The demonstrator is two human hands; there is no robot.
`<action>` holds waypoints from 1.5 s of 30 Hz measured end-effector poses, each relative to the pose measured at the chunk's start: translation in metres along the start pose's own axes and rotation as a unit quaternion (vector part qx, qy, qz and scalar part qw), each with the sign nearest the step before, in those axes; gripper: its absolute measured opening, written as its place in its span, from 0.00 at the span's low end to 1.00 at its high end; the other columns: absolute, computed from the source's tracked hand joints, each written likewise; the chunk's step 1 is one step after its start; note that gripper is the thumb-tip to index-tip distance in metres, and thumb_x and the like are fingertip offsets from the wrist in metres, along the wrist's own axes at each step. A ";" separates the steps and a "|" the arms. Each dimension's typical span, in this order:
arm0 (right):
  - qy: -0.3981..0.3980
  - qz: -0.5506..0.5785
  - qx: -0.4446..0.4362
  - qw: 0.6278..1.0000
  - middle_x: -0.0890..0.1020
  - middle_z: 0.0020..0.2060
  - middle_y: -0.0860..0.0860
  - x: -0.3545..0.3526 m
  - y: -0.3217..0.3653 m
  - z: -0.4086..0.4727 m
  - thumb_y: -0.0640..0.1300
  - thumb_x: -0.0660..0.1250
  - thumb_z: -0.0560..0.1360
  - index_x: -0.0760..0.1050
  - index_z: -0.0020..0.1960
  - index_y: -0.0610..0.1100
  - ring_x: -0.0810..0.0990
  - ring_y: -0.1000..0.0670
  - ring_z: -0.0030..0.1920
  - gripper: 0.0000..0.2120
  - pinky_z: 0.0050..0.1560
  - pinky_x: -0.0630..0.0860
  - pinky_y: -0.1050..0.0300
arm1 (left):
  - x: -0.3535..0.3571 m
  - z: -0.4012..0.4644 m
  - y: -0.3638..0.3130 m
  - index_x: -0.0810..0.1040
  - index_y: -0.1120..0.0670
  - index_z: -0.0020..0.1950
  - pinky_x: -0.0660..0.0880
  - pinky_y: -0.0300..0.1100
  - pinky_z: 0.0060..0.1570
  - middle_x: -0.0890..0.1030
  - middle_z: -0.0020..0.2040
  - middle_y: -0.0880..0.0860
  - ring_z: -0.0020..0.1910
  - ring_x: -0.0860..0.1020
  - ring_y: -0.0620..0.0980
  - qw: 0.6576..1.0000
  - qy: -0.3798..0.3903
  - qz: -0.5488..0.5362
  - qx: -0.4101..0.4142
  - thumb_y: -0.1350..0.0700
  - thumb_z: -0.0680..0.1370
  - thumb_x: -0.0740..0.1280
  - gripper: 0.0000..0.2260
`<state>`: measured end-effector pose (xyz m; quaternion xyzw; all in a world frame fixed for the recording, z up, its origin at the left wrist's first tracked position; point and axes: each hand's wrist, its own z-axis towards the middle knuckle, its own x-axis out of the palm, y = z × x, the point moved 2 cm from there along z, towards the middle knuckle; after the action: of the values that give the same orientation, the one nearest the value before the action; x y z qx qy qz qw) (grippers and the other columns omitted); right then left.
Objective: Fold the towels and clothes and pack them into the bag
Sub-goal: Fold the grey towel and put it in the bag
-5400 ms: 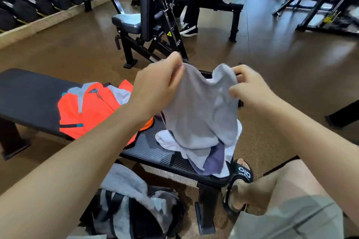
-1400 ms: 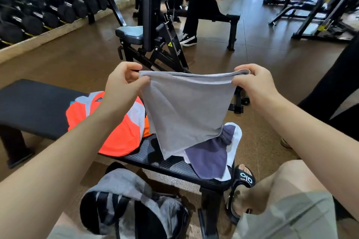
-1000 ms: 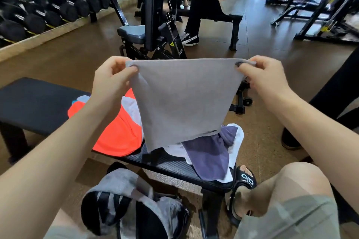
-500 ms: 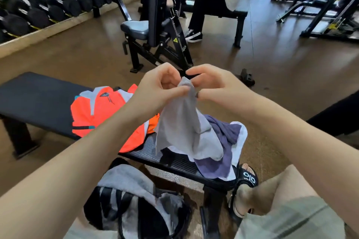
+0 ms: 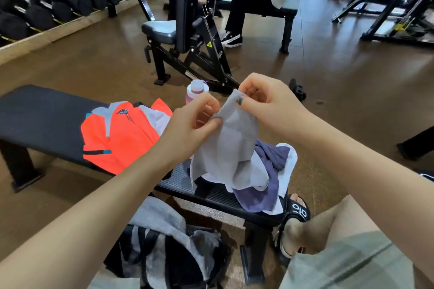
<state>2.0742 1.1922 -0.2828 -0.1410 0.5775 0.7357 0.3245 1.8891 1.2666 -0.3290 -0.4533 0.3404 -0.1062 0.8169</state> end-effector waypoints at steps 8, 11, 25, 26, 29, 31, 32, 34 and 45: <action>0.037 0.035 -0.010 0.999 0.81 0.47 0.42 0.001 -0.003 -0.007 0.36 0.65 0.72 0.73 0.47 0.44 0.80 0.41 0.45 0.06 0.43 0.77 0.51 | 0.000 0.010 -0.009 0.79 0.52 0.52 0.75 0.41 0.49 0.81 0.47 0.47 0.49 0.80 0.51 0.998 0.007 0.039 0.046 0.63 0.80 0.67 0.06; 0.040 0.032 -0.020 0.999 0.83 0.48 0.44 -0.001 -0.002 -0.007 0.33 0.65 0.72 0.74 0.47 0.44 0.82 0.40 0.48 0.07 0.47 0.79 0.45 | 0.000 0.010 -0.011 0.80 0.52 0.53 0.76 0.41 0.49 0.81 0.47 0.46 0.49 0.81 0.49 0.997 0.013 0.049 0.055 0.64 0.79 0.66 0.08; -0.007 -0.109 -0.008 0.994 0.84 0.36 0.50 -0.011 0.006 -0.002 0.36 0.72 0.69 0.81 0.39 0.43 0.81 0.48 0.39 0.04 0.43 0.77 0.52 | 0.004 0.005 -0.005 0.78 0.55 0.51 0.76 0.48 0.44 0.79 0.43 0.50 0.44 0.79 0.49 0.982 0.039 0.142 0.121 0.61 0.80 0.68 0.02; -0.017 -0.109 -0.006 0.994 0.84 0.36 0.49 -0.013 0.007 -0.001 0.35 0.72 0.69 0.81 0.39 0.43 0.81 0.47 0.40 0.03 0.43 0.77 0.52 | 0.005 0.003 -0.001 0.77 0.55 0.49 0.75 0.50 0.43 0.78 0.42 0.50 0.42 0.77 0.50 0.978 0.051 0.159 0.123 0.60 0.79 0.67 0.01; -0.043 -0.095 -0.002 0.995 0.84 0.37 0.48 -0.019 0.007 0.003 0.34 0.71 0.68 0.81 0.38 0.41 0.81 0.44 0.40 0.03 0.43 0.77 0.52 | 0.006 -0.006 0.014 0.72 0.55 0.45 0.72 0.49 0.39 0.73 0.40 0.49 0.39 0.71 0.49 0.966 0.077 0.213 0.123 0.58 0.79 0.68 0.06; -0.055 -0.086 0.007 0.995 0.84 0.37 0.47 -0.023 0.006 0.005 0.34 0.71 0.67 0.80 0.37 0.42 0.80 0.46 0.37 0.04 0.42 0.78 0.52 | 0.004 -0.011 0.025 0.70 0.53 0.43 0.71 0.49 0.38 0.71 0.40 0.47 0.39 0.70 0.48 0.962 0.074 0.236 0.115 0.57 0.80 0.68 0.09; -0.062 -0.082 0.013 0.995 0.84 0.37 0.46 -0.025 0.004 0.005 0.34 0.71 0.67 0.80 0.37 0.42 0.78 0.48 0.35 0.04 0.41 0.77 0.53 | 0.003 -0.014 0.030 0.68 0.52 0.42 0.72 0.49 0.38 0.70 0.40 0.46 0.39 0.71 0.48 0.958 0.073 0.254 0.111 0.57 0.80 0.67 0.10; -0.084 -0.070 0.029 0.994 0.84 0.37 0.45 -0.030 0.001 0.006 0.34 0.71 0.67 0.79 0.36 0.42 0.75 0.53 0.34 0.05 0.39 0.75 0.56 | 0.003 -0.020 0.040 0.67 0.51 0.42 0.74 0.51 0.35 0.70 0.43 0.47 0.41 0.73 0.50 0.941 0.086 0.313 0.101 0.56 0.81 0.66 0.10; -0.206 -0.099 0.056 0.972 0.84 0.39 0.46 -0.065 -0.004 0.007 0.35 0.69 0.67 0.79 0.38 0.40 0.77 0.52 0.38 0.02 0.41 0.78 0.51 | -0.027 -0.014 0.039 0.72 0.56 0.46 0.72 0.52 0.30 0.73 0.45 0.54 0.42 0.76 0.60 0.898 0.067 0.430 0.065 0.53 0.80 0.57 0.09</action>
<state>2.1265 1.1786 -0.2463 -0.0247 0.5220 0.6793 0.5152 1.8540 1.2923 -0.3536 -0.2006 0.5484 0.2029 0.7860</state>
